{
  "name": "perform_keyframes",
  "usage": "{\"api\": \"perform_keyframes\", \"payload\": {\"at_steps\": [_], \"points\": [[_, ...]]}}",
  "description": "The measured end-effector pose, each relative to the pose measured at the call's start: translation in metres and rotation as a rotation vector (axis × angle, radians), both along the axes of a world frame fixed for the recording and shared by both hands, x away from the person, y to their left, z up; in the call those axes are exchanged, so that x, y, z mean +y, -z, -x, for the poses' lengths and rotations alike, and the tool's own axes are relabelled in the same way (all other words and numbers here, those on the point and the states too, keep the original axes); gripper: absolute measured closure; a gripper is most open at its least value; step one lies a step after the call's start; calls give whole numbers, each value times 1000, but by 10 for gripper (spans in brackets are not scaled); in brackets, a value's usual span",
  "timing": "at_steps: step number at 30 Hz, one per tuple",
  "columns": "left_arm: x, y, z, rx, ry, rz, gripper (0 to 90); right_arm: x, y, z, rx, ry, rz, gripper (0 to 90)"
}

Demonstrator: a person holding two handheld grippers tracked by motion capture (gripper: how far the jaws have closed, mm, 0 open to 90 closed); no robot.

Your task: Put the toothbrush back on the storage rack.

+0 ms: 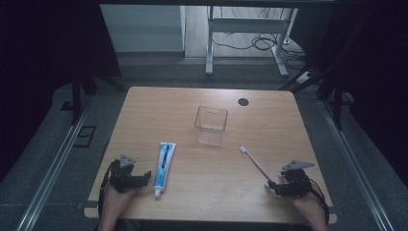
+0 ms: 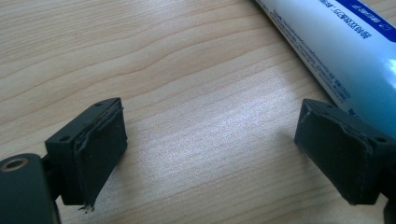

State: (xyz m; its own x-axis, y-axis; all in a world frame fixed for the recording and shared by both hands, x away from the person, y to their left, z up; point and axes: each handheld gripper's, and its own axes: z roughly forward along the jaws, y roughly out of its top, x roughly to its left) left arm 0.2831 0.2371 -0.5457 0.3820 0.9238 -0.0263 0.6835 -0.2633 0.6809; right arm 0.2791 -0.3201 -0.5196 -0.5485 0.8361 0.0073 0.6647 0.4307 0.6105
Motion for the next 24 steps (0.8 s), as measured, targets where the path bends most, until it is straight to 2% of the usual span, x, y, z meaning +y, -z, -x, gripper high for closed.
{"api": "perform_keyframes", "payload": {"at_steps": [4, 9, 14, 20, 24], "points": [[0, 0, 0, 0, 0, 0, 90, -1, -3, -3, 3, 1, -13, 350], [0, 0, 0, 1, 1, -1, 90, -1, -9, -7, 29, -12, -36, 391], [0, 0, 0, 1, 1, -1, 91, 2, -16, -15, 57, -38, -33, 441], [0, 0, 0, 1, 1, -1, 91, 5, -18, -22, 84, -57, -21, 451], [0, 0, 0, 1, 0, 0, 91, 7, -20, -29, 123, -69, -13, 449]]}}
